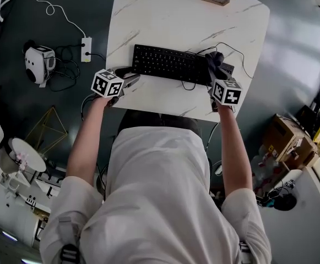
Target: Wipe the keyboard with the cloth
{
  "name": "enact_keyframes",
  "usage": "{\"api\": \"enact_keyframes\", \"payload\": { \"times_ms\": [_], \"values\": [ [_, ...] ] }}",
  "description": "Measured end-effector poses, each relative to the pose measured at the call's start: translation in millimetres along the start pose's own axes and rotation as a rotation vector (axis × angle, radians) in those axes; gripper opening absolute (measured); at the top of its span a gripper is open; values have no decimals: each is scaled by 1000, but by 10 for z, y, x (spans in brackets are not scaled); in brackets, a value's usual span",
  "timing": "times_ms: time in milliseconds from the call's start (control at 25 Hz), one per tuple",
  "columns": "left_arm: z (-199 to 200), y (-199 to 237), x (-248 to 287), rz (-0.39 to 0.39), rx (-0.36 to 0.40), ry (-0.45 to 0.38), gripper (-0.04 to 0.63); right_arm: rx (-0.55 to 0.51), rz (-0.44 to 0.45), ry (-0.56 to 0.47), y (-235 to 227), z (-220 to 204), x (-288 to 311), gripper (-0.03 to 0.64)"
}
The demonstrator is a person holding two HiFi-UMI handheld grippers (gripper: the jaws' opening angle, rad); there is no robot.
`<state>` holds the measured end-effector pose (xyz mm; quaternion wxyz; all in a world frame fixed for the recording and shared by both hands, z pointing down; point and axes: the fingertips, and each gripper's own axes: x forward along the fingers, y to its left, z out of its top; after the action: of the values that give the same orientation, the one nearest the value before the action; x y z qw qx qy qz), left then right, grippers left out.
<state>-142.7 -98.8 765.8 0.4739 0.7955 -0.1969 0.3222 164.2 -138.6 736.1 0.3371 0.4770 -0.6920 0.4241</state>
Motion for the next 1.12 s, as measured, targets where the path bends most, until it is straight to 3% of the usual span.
{"api": "enact_keyframes", "payload": {
  "times_ms": [280,600,880,1120],
  "values": [
    [12,-7,-9,-19,15,1,213,-108,207,36,1136,175,433,77],
    [9,-13,-17,-36,16,-5,214,-199,347,61,2188,382,861,77],
    [-4,-21,-27,-42,33,-13,214,-214,452,87,2803,508,1076,77],
    [-23,-19,-66,-44,30,-47,215,-185,610,132,3037,577,973,77]
  ]
}}
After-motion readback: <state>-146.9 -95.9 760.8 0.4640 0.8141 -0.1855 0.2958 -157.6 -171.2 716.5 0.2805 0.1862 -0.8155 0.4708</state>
